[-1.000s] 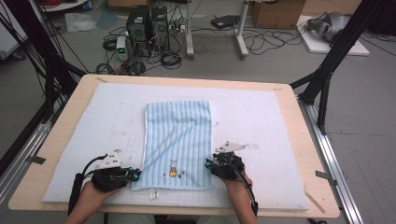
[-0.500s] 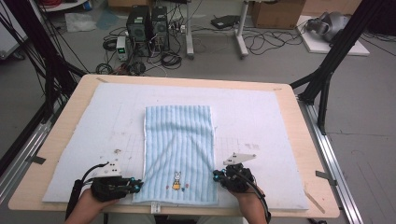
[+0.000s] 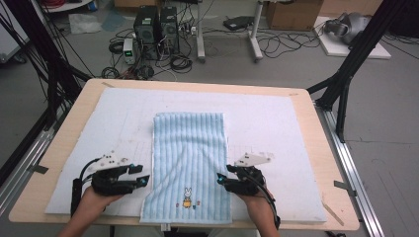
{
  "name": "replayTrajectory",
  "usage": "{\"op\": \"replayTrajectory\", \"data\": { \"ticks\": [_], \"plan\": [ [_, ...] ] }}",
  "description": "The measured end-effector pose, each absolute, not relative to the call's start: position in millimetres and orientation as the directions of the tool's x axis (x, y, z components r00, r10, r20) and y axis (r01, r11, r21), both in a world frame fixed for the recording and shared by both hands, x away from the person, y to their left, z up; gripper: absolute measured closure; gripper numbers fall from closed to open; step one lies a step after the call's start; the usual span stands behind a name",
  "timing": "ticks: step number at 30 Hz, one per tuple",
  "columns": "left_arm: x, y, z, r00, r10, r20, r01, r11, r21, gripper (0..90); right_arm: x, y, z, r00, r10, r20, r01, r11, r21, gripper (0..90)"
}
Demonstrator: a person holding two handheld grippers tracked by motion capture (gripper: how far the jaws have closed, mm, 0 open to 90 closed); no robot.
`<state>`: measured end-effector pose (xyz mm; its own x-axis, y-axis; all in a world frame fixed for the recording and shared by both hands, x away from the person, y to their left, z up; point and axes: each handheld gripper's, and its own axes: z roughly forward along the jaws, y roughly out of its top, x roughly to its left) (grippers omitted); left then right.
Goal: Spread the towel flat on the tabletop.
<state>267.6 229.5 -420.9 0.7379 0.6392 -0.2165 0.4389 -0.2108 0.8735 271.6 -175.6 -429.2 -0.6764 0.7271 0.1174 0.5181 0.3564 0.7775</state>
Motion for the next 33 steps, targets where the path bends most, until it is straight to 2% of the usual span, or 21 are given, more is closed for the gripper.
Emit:
{"op": "replayTrajectory", "data": {
  "ticks": [4,6,7,8,9,10,13,17,20,23,25,27,30,33],
  "plan": [
    [286,236,-407,0.713,0.67,-0.207,0.411,-0.16,0.897,47.2,296,-157,-435,-0.668,0.736,0.109,0.532,0.37,0.762,48.6],
    [293,239,-405,0.695,0.687,-0.212,0.415,-0.143,0.898,47.2,303,-150,-440,-0.68,0.728,0.082,0.533,0.415,0.738,57.4],
    [297,241,-406,0.688,0.693,-0.214,0.419,-0.14,0.897,47.1,305,-147,-444,-0.69,0.72,0.071,0.537,0.444,0.718,64.2],
    [299,242,-406,0.683,0.699,-0.21,0.42,-0.141,0.897,47.2,303,-147,-444,-0.698,0.714,0.053,0.519,0.453,0.725,76.4],
    [301,243,-408,0.678,0.704,-0.211,0.423,-0.138,0.896,47.2,302,-147,-444,-0.718,0.694,0.065,0.514,0.465,0.721,81.5],
    [304,243,-410,0.674,0.707,-0.213,0.428,-0.139,0.893,47.2,301,-148,-443,-0.732,0.677,0.071,0.509,0.475,0.718,84.8],
    [309,244,-416,0.662,0.716,-0.22,0.443,-0.137,0.886,47.5,295,-152,-441,-0.793,0.602,0.099,0.485,0.524,0.7,86.1],
    [320,241,-423,0.658,0.717,-0.229,0.463,-0.145,0.875,47.5,283,-161,-442,-0.856,0.487,0.173,0.457,0.558,0.692,85.9],
    [329,236,-426,0.664,0.714,-0.222,0.465,-0.161,0.871,47.5,279,-168,-443,-0.865,0.459,0.202,0.458,0.561,0.69,84.9],
    [337,228,-431,0.675,0.709,-0.201,0.463,-0.195,0.864,47.7,282,-170,-442,-0.871,0.44,0.219,0.454,0.547,0.704,75.4],
    [342,222,-435,0.681,0.707,-0.192,0.464,-0.213,0.86,47.7,287,-173,-439,-0.857,0.455,0.242,0.468,0.489,0.737,67.0],
    [345,217,-440,0.688,0.701,-0.188,0.463,-0.225,0.857,48.5,294,-177,-434,-0.821,0.513,0.252,0.491,0.408,0.77,57.2],
    [348,206,-447,0.708,0.682,-0.186,0.472,-0.261,0.842,49.3,307,-184,-429,-0.755,0.617,0.222,0.5,0.321,0.804,51.3],
    [348,194,-450,0.739,0.661,-0.133,0.462,-0.353,0.814,52.7,321,-182,-432,-0.686,0.706,0.175,0.525,0.315,0.79,51.3]
  ]
}}
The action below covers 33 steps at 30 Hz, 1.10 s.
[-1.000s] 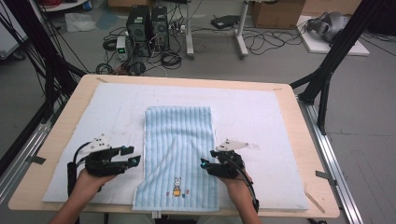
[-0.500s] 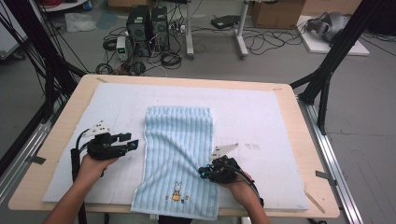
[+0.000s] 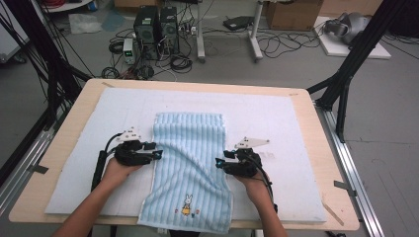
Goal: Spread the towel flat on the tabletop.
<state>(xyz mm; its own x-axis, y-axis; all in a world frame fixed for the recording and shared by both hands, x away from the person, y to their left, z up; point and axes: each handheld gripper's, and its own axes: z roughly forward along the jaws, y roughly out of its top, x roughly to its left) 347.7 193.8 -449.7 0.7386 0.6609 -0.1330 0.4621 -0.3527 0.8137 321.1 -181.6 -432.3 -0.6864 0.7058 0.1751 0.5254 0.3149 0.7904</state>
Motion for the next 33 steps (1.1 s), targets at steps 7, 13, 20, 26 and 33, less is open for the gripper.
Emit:
{"op": "replayTrajectory", "data": {
  "ticks": [7,13,20,26,33],
  "plan": [
    [341,185,-449,0.777,0.625,-0.067,0.426,-0.444,0.788,83.3,330,-166,-444,-0.673,0.738,0.058,0.538,0.433,0.723,74.6],
    [326,192,-448,0.796,0.591,-0.13,0.454,-0.441,0.775,86.3,320,-172,-440,-0.701,0.705,0.11,0.566,0.455,0.687,85.8],
    [303,206,-447,0.823,0.539,-0.179,0.461,-0.452,0.764,86.3,299,-185,-440,-0.727,0.659,0.193,0.588,0.451,0.672,85.1],
    [305,210,-444,0.802,0.568,-0.185,0.474,-0.416,0.776,70.1,297,-191,-437,-0.718,0.668,0.198,0.574,0.406,0.711,69.5],
    [340,213,-426,0.723,0.661,-0.2,0.459,-0.244,0.854,50.7,301,-202,-431,-0.669,0.717,0.197,0.557,0.308,0.771,59.0]
  ]
}}
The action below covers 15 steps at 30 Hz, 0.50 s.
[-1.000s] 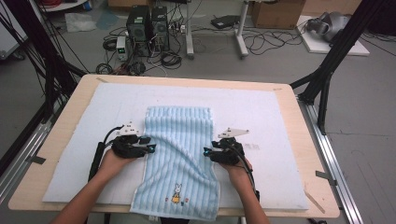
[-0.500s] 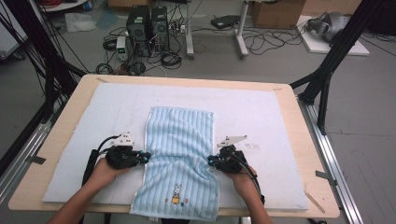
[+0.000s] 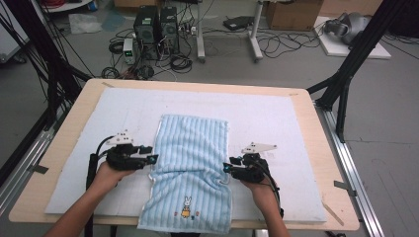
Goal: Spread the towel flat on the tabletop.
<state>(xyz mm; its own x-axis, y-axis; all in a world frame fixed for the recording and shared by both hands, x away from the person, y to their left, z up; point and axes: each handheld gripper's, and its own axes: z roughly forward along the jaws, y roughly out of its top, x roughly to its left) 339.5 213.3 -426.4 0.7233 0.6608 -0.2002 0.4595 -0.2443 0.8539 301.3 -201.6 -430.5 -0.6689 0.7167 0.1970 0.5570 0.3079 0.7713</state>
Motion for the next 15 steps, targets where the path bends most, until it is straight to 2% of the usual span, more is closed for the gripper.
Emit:
{"op": "replayTrajectory", "data": {
  "ticks": [3,6,12,15],
  "plan": [
    [359,214,-421,0.686,0.698,-0.206,0.459,-0.195,0.867,46.7,303,-204,-431,-0.664,0.722,0.196,0.556,0.3,0.775,57.5],
    [377,214,-418,0.638,0.725,-0.257,0.482,-0.116,0.868,41.5,302,-206,-430,-0.657,0.727,0.198,0.559,0.294,0.775,55.4],
    [413,205,-422,0.6,0.748,-0.284,0.527,-0.103,0.843,38.1,302,-207,-430,-0.647,0.742,0.174,0.546,0.292,0.786,52.8],
    [427,196,-426,0.587,0.767,-0.259,0.547,-0.141,0.825,34.6,302,-208,-429,-0.644,0.745,0.177,0.548,0.287,0.785,51.9]
  ]
}}
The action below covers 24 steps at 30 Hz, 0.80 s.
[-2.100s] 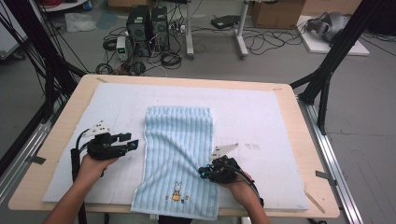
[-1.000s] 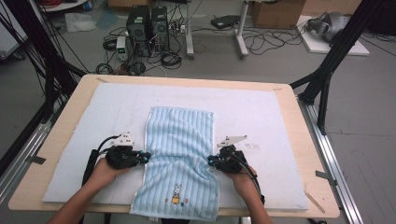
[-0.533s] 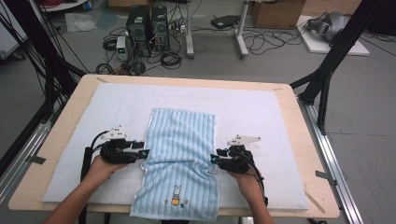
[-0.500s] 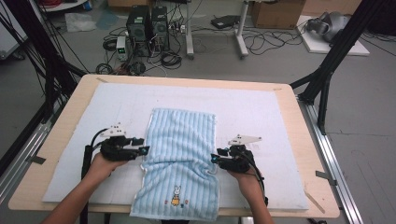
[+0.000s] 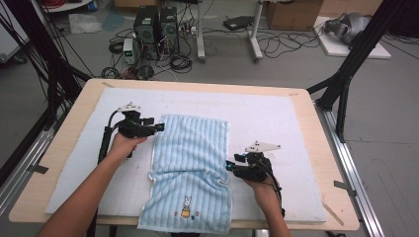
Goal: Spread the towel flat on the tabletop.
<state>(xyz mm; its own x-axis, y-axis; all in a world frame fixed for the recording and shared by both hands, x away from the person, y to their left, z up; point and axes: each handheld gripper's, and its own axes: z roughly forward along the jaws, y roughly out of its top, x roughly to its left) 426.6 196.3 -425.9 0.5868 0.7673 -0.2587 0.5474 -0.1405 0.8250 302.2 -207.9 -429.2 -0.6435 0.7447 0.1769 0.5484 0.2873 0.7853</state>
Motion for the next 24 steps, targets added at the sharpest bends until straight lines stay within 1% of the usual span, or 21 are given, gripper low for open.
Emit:
{"op": "replayTrajectory", "data": {
  "ticks": [4,5,8,10,12,13,14,15,16,19,20,22,23,24],
  "plan": [
    [441,185,-436,0.566,0.799,-0.204,0.574,-0.203,0.793,34.7,302,-208,-429,-0.642,0.747,0.172,0.547,0.289,0.785,51.8],
    [444,182,-438,0.562,0.807,-0.179,0.576,-0.227,0.786,36.6,302,-208,-429,-0.642,0.748,0.169,0.546,0.291,0.786,51.7],
    [446,176,-445,0.569,0.812,-0.133,0.576,-0.278,0.769,49.3,302,-208,-429,-0.645,0.747,0.164,0.541,0.294,0.788,51.7],
    [445,174,-446,0.583,0.807,-0.091,0.553,-0.312,0.773,54.2,302,-208,-429,-0.644,0.747,0.166,0.542,0.293,0.788,51.6],
    [445,175,-447,0.598,0.798,-0.078,0.539,-0.329,0.776,68.0,302,-209,-429,-0.643,0.747,0.168,0.544,0.292,0.786,51.4],
    [445,176,-447,0.596,0.799,-0.073,0.538,-0.33,0.776,73.2,302,-209,-429,-0.644,0.747,0.167,0.543,0.292,0.787,51.3],
    [446,177,-447,0.599,0.797,-0.078,0.539,-0.329,0.775,81.2,302,-208,-429,-0.643,0.747,0.169,0.546,0.293,0.785,51.3],
    [447,178,-447,0.592,0.801,-0.089,0.544,-0.315,0.778,84.6,302,-208,-429,-0.645,0.746,0.167,0.544,0.295,0.785,51.3],
    [448,180,-447,0.584,0.807,-0.091,0.546,-0.308,0.779,85.6,302,-208,-429,-0.646,0.745,0.164,0.542,0.298,0.786,51.2],
    [452,189,-447,0.5,0.862,-0.089,0.566,-0.247,0.786,86.6,302,-207,-430,-0.647,0.746,0.158,0.541,0.303,0.784,51.2],
    [453,191,-448,0.482,0.87,-0.104,0.572,-0.223,0.789,86.5,302,-207,-430,-0.642,0.75,0.159,0.545,0.3,0.783,51.2],
    [453,194,-448,0.483,0.868,-0.119,0.567,-0.206,0.797,84.5,303,-207,-429,-0.638,0.754,0.157,0.542,0.295,0.787,50.5],
    [453,194,-448,0.473,0.873,-0.117,0.567,-0.2,0.799,76.1,305,-207,-429,-0.632,0.759,0.158,0.542,0.288,0.79,49.3],
    [454,195,-447,0.454,0.883,-0.12,0.569,-0.183,0.802,63.3,307,-208,-429,-0.628,0.764,0.15,0.538,0.286,0.793,48.4]
  ]
}}
